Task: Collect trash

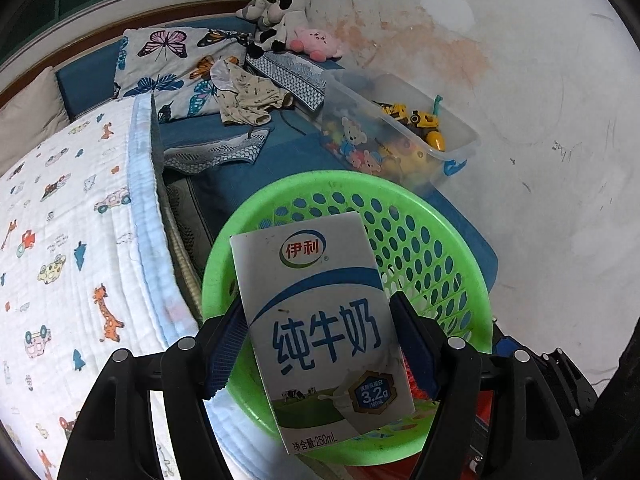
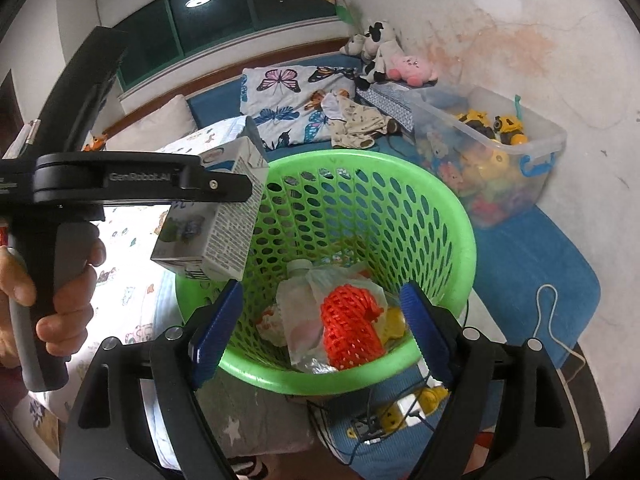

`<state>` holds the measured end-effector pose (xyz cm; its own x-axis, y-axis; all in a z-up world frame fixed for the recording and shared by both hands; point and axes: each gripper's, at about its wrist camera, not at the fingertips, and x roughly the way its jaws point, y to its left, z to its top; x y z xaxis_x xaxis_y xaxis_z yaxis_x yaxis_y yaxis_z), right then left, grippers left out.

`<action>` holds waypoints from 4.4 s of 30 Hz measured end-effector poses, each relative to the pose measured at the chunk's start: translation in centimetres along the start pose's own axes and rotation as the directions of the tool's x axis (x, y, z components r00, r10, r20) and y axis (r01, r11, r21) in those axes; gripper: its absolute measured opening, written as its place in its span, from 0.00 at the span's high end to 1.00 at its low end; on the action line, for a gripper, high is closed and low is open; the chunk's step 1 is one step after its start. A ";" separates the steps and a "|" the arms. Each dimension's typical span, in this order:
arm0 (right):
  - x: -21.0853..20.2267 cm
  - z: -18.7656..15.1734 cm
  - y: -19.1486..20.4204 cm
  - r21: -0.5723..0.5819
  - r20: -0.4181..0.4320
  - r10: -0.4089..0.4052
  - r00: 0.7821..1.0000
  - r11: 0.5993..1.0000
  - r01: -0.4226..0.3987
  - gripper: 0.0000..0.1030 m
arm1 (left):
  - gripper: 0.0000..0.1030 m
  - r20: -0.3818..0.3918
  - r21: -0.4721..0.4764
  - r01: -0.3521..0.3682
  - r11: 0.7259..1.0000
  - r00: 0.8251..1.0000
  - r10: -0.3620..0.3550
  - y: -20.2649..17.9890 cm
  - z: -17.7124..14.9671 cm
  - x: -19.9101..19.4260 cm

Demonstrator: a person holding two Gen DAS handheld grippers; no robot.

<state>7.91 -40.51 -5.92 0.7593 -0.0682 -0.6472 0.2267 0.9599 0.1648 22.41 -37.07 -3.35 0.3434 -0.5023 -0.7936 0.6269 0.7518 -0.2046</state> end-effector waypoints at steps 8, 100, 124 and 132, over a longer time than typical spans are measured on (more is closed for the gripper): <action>-0.4 -0.5 -0.2 0.008 0.005 -0.005 1.000 1.000 0.005 0.22 | 0.33 -0.021 0.019 0.007 1.000 1.000 -0.007 -0.8 -0.2 0.9; -1.4 0.3 18.1 -0.182 0.032 0.181 0.983 0.968 -0.172 0.10 | 0.07 0.263 -0.232 -0.435 0.870 0.833 0.487 16.8 -14.3 -19.6; -1.7 0.1 23.0 -0.205 0.017 0.192 0.981 0.961 -0.185 0.07 | 0.07 0.223 -0.368 -0.468 0.803 0.794 0.565 21.5 -19.6 -23.9; -2.0 -0.4 23.7 -0.218 0.012 0.167 0.986 0.963 -0.161 0.07 | 0.07 0.222 -0.393 -0.497 0.774 0.765 0.604 22.0 -21.3 -25.2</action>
<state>11.53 -17.49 -0.99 0.7936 0.0900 -0.6017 -0.0369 0.9943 0.1000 12.67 1.19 -0.07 0.7970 -0.0250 -0.6035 0.0397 0.9992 0.0110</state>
